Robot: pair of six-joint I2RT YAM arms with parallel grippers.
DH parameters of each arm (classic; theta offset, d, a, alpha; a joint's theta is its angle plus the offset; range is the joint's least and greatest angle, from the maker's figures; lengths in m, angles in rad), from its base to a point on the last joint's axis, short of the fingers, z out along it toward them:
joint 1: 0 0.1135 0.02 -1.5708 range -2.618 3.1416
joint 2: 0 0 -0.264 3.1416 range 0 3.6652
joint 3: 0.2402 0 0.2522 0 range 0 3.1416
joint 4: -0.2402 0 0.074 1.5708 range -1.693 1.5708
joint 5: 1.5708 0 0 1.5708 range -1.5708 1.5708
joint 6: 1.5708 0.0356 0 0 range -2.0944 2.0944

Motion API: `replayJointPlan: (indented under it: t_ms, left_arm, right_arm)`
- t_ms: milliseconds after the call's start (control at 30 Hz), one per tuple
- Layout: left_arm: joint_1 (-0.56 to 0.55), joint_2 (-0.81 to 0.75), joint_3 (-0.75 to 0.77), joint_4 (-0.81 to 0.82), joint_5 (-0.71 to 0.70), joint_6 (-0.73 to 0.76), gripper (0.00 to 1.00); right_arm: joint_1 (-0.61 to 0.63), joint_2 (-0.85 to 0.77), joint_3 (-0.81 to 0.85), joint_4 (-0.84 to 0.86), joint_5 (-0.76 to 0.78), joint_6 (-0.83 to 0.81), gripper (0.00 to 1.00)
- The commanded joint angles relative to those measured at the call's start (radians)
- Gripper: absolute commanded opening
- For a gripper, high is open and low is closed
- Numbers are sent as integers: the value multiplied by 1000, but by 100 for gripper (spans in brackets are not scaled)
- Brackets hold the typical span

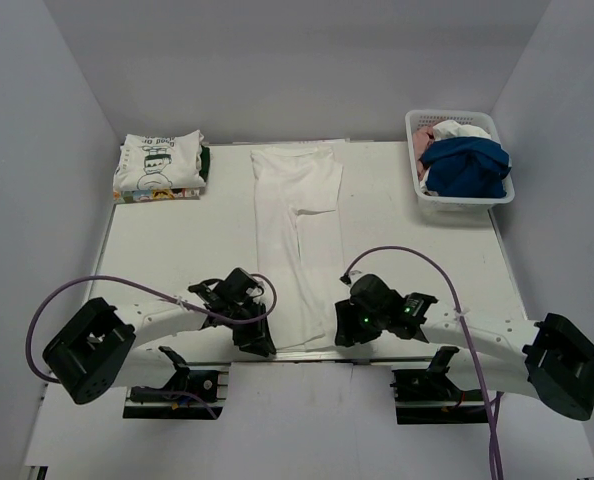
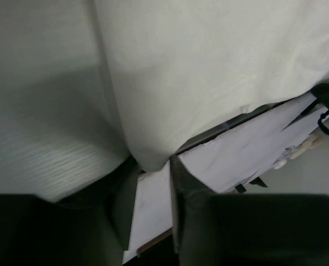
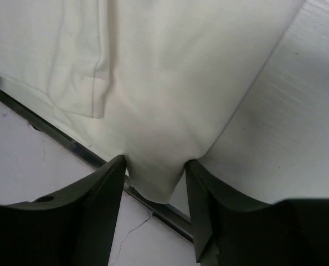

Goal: Fold and stack the t-shirts

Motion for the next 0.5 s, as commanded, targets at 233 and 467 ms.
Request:
replayJointPlan:
  t_ms: [233,467]
  left_arm:
    - [-9,38,126,-35,-121,89,0]
    - [35,112,333,-79,-220,174,0]
  right_arm:
    - [-2,20,64,-6,104,-15,0]
    - [-32,87,254,-11,361,10,0]
